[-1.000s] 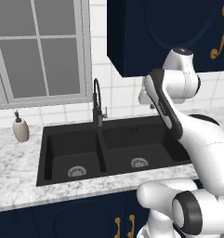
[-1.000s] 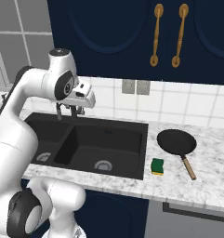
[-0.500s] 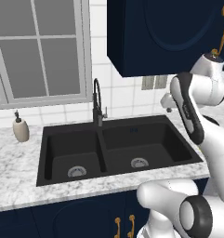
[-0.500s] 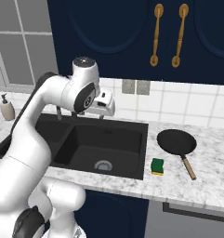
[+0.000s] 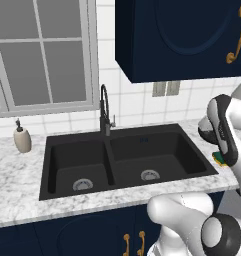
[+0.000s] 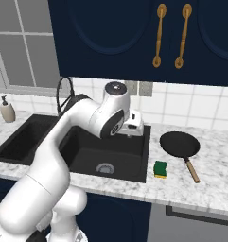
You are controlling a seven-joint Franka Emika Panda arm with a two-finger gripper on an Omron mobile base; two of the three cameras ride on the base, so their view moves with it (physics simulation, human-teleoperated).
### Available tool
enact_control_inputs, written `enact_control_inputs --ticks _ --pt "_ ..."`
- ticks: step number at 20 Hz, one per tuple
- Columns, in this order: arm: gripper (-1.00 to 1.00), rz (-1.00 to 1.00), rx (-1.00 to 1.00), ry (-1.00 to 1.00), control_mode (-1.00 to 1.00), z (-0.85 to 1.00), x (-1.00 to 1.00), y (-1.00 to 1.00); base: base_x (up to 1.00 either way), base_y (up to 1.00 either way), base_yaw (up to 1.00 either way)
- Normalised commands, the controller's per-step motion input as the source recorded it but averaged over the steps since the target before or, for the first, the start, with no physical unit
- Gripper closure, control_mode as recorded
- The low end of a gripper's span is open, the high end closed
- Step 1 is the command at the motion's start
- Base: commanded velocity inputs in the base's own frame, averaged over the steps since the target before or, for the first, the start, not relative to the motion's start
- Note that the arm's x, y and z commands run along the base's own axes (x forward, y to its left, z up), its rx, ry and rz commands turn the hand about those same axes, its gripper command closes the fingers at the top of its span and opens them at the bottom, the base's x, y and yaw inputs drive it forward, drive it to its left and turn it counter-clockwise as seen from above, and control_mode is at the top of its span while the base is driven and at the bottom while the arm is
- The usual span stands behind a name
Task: Pick the pan and sponge and place them into the sink. Then turn on the water.
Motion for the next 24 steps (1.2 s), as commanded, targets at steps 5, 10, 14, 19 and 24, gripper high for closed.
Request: enact_control_inputs --ticks 5,10,14,19,24 --pt "-1.00 0.01 -0.10 0.04 -1.00 -0.30 0.00 -0.39 0.00 0.00 0.00" --pt "-1.00 -0.02 -0.01 0.41 -1.00 -0.30 0.27 -0.65 0.00 0.00 0.00" --pt "-1.00 -0.02 0.01 0.44 -1.00 -0.47 0.48 -0.69 0.00 0.00 0.00" --pt "-1.00 0.00 0.03 0.17 -1.00 -0.54 0.03 -0.53 0.00 0.00 0.00" --pt "-1.00 0.00 0.00 0.10 -1.00 -0.20 0.00 -0.18 0.00 0.00 0.00"
